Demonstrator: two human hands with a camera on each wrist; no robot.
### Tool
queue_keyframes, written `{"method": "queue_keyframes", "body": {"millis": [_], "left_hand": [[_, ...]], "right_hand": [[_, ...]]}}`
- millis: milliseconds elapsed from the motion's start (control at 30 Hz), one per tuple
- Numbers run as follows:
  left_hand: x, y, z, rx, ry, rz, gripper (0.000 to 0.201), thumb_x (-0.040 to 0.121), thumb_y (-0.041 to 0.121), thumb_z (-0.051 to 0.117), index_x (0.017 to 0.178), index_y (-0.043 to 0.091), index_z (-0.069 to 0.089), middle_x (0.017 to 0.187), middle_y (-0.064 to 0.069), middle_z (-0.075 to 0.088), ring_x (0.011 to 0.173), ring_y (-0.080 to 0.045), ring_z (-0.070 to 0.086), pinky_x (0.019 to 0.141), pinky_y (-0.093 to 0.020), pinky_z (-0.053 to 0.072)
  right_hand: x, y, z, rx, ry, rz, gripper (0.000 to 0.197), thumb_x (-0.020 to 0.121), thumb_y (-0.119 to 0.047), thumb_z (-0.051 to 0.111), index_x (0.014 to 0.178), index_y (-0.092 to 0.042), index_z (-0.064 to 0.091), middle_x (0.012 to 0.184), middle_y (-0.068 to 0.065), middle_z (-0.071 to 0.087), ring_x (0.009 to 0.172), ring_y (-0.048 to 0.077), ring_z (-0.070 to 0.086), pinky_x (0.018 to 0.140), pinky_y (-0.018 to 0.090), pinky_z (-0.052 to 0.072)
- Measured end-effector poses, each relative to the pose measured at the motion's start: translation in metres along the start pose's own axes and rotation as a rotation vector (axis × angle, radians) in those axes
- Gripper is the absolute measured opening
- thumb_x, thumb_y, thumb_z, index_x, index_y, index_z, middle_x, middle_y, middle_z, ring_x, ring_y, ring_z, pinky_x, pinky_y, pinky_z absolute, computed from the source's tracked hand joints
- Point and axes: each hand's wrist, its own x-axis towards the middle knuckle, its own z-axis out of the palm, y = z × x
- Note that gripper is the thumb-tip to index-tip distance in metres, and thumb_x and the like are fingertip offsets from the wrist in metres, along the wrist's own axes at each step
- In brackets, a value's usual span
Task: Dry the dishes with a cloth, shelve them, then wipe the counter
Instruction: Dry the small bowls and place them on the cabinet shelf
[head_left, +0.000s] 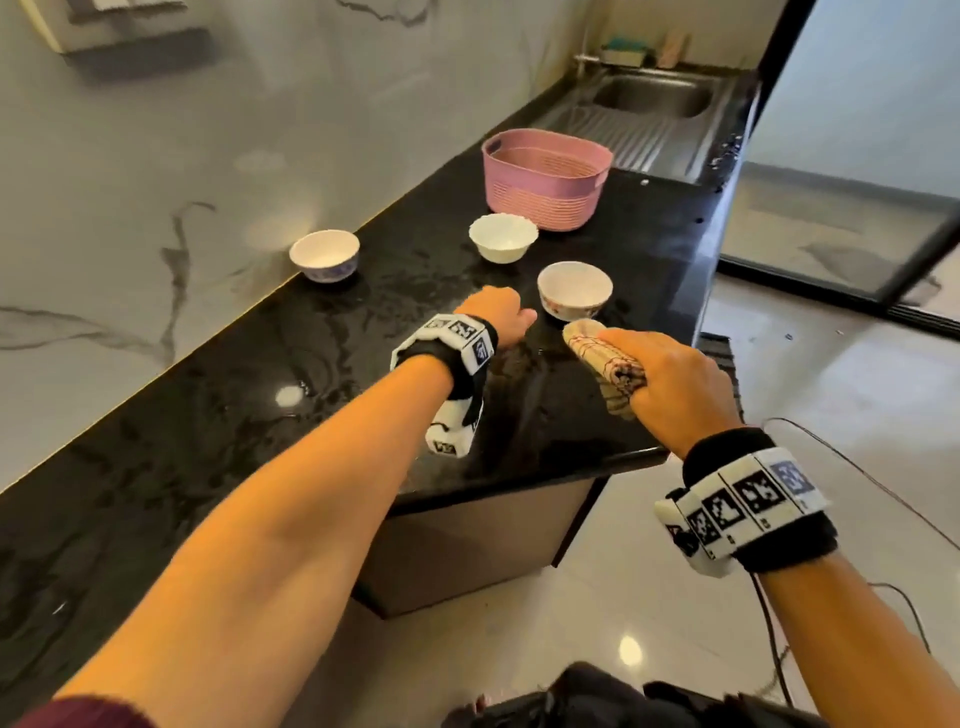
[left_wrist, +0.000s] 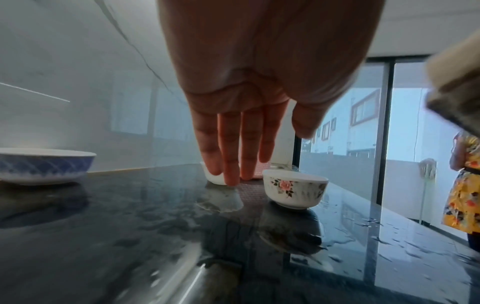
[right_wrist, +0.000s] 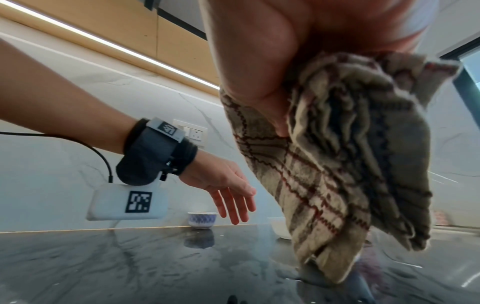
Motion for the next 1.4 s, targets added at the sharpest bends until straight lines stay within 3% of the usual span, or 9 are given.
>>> {"method": "queue_keyframes", "body": {"millis": [233,600,867,967,1067,1167,1233,1333,1400], "left_hand": [[0.075,0.032,0.01,-0.139,0.032,-0.16,0.048,0.097,0.04,0.041,0.117,-0.001,0.056,0.122,-0.018,0.059,0.11,-0.035,0.058,0.085,-0.037,0.045],[0.1,0.043,0.028,-0.402,0.021,-0.325,0.038,0.093,0.01,0.052,0.127,-0.006,0.049,0.131,-0.02,0.054,0.121,-0.034,0.053,0.096,-0.034,0.044],[-0.002,0.009,0.017,-1.219,0.366,-0.499,0.038,0.09,0.01,0.039,0.125,-0.004,0.043,0.12,-0.021,0.049,0.097,-0.037,0.054,0.085,-0.049,0.05],[-0.058,0.003,0.015,-1.483,0.448,-0.482,0.035,0.087,0.025,0.045,0.117,0.008,0.051,0.11,-0.013,0.057,0.094,-0.031,0.06,0.084,-0.049,0.054],[-0.1,-0.014,0.017,-1.519,0.541,-0.408,0.04,0.088,0.04,0.048,0.111,0.01,0.06,0.103,-0.016,0.068,0.091,-0.029,0.069,0.066,-0.043,0.06],[-0.146,-0.037,0.016,-1.489,0.653,-0.35,0.05,0.089,0.049,0.045,0.1,0.001,0.051,0.091,-0.019,0.061,0.076,-0.026,0.064,0.057,-0.032,0.054],[-0.175,-0.051,0.017,-1.477,0.661,-0.287,0.036,0.092,0.045,0.041,0.091,0.013,0.056,0.081,-0.014,0.059,0.071,-0.02,0.061,0.056,-0.027,0.051],[-0.226,-0.087,0.021,-1.565,0.725,-0.269,0.027,0.094,0.039,0.041,0.114,0.026,0.053,0.097,-0.004,0.065,0.085,-0.015,0.066,0.063,-0.03,0.056],[-0.25,-0.108,0.024,-1.615,0.775,-0.272,0.03,0.092,0.031,0.046,0.119,0.023,0.036,0.098,-0.003,0.061,0.078,-0.012,0.065,0.062,-0.033,0.055]], "right_hand": [[0.044,0.04,0.001,-0.037,0.016,0.032,0.056,0.085,-0.009,0.054,0.135,-0.032,0.046,0.127,0.003,0.059,0.109,0.032,0.058,0.087,0.047,0.05],[0.083,0.08,-0.002,0.076,0.058,-0.117,0.056,0.081,-0.005,0.055,0.13,-0.033,0.052,0.119,0.001,0.064,0.104,0.029,0.061,0.085,0.045,0.052],[0.083,0.028,0.003,0.52,0.203,-0.425,0.061,0.072,0.013,0.06,0.127,-0.012,0.057,0.122,0.005,0.064,0.112,0.016,0.06,0.098,0.029,0.048],[0.07,-0.019,0.02,0.551,0.174,-0.555,0.057,0.073,0.005,0.058,0.128,-0.009,0.056,0.121,0.009,0.064,0.108,0.021,0.063,0.095,0.031,0.05],[0.046,-0.066,0.044,0.47,0.176,-0.588,0.058,0.073,0.0,0.055,0.13,-0.009,0.054,0.121,0.012,0.064,0.106,0.029,0.063,0.09,0.03,0.046],[0.015,-0.111,0.064,0.477,0.053,-0.588,0.062,0.077,-0.003,0.056,0.138,-0.012,0.046,0.117,0.015,0.065,0.103,0.033,0.062,0.088,0.036,0.048],[-0.001,-0.134,0.07,0.514,-0.06,-0.571,0.064,0.08,-0.002,0.057,0.141,-0.015,0.04,0.11,0.017,0.067,0.099,0.032,0.063,0.086,0.037,0.05],[-0.026,-0.176,0.073,0.732,-0.295,-0.46,0.061,0.083,0.005,0.05,0.14,-0.014,0.041,0.114,0.008,0.065,0.103,0.014,0.06,0.089,0.022,0.049],[-0.04,-0.199,0.074,0.884,-0.436,-0.377,0.055,0.082,0.011,0.046,0.132,-0.01,0.05,0.112,0.005,0.063,0.105,0.014,0.06,0.094,0.029,0.051]]}}
